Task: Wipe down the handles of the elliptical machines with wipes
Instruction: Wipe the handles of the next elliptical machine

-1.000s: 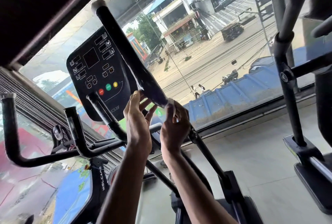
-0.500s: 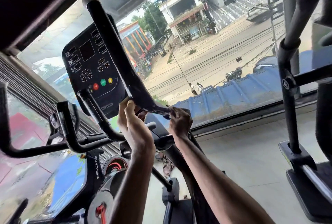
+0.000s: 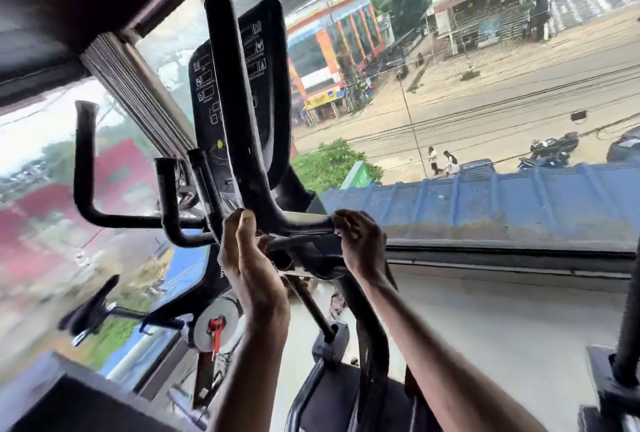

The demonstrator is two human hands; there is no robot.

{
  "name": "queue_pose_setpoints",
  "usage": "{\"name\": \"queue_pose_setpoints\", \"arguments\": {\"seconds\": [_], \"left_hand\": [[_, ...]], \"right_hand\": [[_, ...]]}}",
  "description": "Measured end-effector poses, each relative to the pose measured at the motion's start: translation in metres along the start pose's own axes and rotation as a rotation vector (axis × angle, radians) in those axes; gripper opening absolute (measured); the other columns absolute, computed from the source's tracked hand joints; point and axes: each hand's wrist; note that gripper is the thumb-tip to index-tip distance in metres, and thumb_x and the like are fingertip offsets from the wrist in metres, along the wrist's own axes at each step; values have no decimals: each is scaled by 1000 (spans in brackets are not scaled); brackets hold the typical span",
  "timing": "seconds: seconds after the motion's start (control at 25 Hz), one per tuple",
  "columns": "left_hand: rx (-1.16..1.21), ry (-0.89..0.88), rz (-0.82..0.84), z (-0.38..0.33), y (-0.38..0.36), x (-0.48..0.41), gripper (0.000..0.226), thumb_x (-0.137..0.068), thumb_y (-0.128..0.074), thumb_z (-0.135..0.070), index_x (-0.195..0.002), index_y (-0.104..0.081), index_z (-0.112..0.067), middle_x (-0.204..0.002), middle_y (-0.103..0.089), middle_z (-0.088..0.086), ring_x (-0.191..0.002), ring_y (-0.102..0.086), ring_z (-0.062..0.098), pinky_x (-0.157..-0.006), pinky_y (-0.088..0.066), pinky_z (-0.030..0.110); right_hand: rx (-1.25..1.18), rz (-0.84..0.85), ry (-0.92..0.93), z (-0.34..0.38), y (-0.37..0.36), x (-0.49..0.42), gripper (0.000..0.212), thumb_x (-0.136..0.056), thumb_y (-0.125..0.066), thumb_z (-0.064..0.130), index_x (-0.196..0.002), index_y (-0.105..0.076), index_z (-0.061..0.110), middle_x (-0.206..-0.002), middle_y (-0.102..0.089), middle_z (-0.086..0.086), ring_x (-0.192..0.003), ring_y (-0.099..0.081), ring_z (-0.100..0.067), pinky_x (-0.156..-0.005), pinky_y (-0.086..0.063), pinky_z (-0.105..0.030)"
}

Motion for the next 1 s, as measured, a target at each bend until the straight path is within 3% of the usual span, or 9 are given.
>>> {"name": "queue_pose_setpoints", "arguments": {"seconds": [0.08, 0.2, 0.32, 0.44, 0.56, 0.64, 0.8, 0.88, 1.0], "left_hand": [[-22, 7, -19, -2, -2, 4, 22, -89, -56, -34, -74, -72, -38, -79, -55, -12, -80, -49, 10, -79, -42, 35], [-72, -8, -9, -3, -2, 9, 20, -90, -56, -38, -77, -71, -39, -87, -60, -9, -85, -53, 9, -83, -46, 34], [-95, -48, 10, -3, -1, 11, 20, -90, -56, -38, -76, -70, -39, -86, -60, -11, -86, -55, 8, -85, -47, 37], [-114, -57, 24, -3, -1, 10, 23, -91, -56, -34, -74, -70, -41, -81, -62, -18, -84, -55, 3, -85, -45, 40], [-137, -79, 32, -1, 2, 7, 17, -89, -60, -41, -75, -70, -42, -80, -59, -18, -84, -52, 6, -85, -44, 42], [-140, -83, 31, 2, 3, 6, 18, -90, -59, -39, -77, -71, -43, -79, -61, -18, -84, -53, 7, -86, -46, 43], [-157, -115, 55, 3, 4, 5, 20, -92, -56, -38, -79, -71, -44, -78, -60, -19, -84, -51, 8, -86, -45, 44], [-166, -108, 51, 5, 5, 5, 21, -93, -55, -37, -79, -70, -42, -81, -60, -18, -85, -51, 9, -85, -44, 44], [-180, -119, 39, 2, 2, 8, 20, -95, -54, -36, -80, -67, -36, -87, -59, -7, -87, -52, 9, -84, -44, 43]], "right_hand": [[22, 31, 19, -3, 3, -4, 10, -93, -75, 18, -98, -83, 16, -98, -77, 7, -91, -70, -9, -88, -51, -20], [3, 106, -138, 2, 6, -13, 13, -92, -78, 21, -103, -83, 15, -101, -79, -1, -95, -73, -19, -93, -57, -38], [-162, 137, -12, 37, 18, 3, 8, -92, -79, 19, -98, -83, 16, -94, -75, 15, -87, -70, 1, -85, -57, -28], [-168, 131, 222, 48, 26, 16, 10, -92, -78, 12, -101, -83, 14, -99, -77, 9, -93, -69, 5, -83, -52, -15], [3, 131, 61, 24, 20, -7, 14, -93, -76, 14, -105, -82, 15, -103, -79, 0, -97, -74, -12, -89, -53, -23], [56, 157, -52, 17, 20, -13, 15, -93, -76, 15, -107, -82, 15, -105, -79, -4, -98, -75, -21, -86, -48, -19], [-156, 134, 194, 60, 26, 12, 11, -93, -78, 18, -102, -83, 17, -100, -77, 10, -91, -72, -1, -83, -51, -13], [-170, 122, 321, 62, 28, 17, 11, -93, -78, 16, -102, -83, 15, -101, -77, 8, -91, -72, -1, -84, -52, -15], [-62, 132, 148, 36, 23, -1, 10, -95, -76, 18, -102, -83, 17, -100, -79, 3, -91, -74, -12, -85, -48, -11]]}}
Point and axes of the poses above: each hand's wrist, its own x-axis away from the middle knuckle, its own y-axis out of the back of the hand, z = x × y
